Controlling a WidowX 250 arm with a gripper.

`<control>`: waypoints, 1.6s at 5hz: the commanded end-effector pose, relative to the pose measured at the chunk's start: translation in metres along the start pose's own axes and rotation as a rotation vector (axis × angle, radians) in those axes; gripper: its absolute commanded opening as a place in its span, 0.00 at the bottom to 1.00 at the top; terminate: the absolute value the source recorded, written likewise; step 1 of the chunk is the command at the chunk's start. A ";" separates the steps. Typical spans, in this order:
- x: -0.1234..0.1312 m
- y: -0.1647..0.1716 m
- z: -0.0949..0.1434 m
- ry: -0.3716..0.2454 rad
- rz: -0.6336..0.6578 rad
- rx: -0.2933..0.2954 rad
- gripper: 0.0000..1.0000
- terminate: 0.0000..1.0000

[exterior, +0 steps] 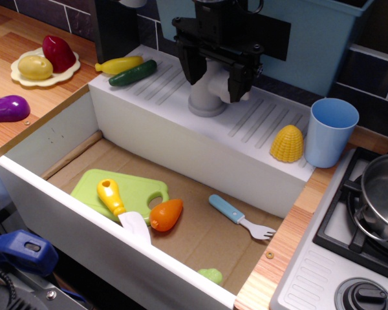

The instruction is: Turn lever vertical to front

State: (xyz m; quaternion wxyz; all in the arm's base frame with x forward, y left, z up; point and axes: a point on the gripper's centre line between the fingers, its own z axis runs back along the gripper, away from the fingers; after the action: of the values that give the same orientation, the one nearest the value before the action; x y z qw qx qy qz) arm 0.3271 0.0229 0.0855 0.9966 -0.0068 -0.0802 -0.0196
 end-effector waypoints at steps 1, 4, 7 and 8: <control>0.000 0.000 0.000 0.000 0.000 0.000 1.00 0.00; 0.041 -0.015 0.026 -0.223 -0.043 0.023 1.00 0.00; 0.064 -0.011 0.027 -0.293 -0.103 0.043 1.00 0.00; 0.059 -0.012 0.028 -0.280 -0.087 0.046 0.00 0.00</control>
State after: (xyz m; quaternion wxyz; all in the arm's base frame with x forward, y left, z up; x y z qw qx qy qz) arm 0.3712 0.0065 0.0981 0.9808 0.0101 -0.1859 -0.0578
